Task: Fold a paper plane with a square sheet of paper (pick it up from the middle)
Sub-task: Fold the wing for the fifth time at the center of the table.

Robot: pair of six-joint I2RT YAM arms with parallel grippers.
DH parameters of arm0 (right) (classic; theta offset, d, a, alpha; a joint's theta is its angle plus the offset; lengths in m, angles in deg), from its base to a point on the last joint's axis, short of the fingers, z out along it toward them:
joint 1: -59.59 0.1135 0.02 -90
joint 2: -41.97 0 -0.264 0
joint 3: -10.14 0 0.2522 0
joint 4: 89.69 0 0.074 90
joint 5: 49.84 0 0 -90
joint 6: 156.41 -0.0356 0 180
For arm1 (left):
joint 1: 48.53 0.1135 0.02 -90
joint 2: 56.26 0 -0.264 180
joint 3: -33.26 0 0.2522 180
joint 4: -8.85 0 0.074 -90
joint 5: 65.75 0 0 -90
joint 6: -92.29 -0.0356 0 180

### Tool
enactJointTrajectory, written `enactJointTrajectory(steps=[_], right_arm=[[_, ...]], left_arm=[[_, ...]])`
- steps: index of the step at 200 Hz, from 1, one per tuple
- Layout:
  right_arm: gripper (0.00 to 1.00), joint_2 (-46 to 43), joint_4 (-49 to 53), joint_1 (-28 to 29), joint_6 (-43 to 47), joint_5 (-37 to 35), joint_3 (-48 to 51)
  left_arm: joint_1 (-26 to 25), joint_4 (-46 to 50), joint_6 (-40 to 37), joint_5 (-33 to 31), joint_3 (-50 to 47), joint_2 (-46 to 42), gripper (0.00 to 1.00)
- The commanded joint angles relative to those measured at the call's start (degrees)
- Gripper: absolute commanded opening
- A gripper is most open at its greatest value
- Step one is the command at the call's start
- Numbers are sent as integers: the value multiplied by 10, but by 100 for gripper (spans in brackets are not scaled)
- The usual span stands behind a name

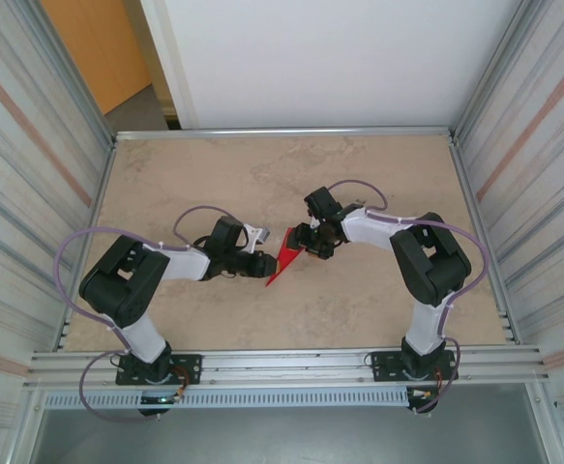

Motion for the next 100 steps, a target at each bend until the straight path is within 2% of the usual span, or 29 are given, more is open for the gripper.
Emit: enactJointTrajectory(steps=[1,100], right_arm=[[63,53,0,3,-5,-13,8],[62,82,22,3,-13,-19,-4]], left_arm=[[5,21,4,-5,-6,10,25],[5,35,16,-12,-4,34,17]])
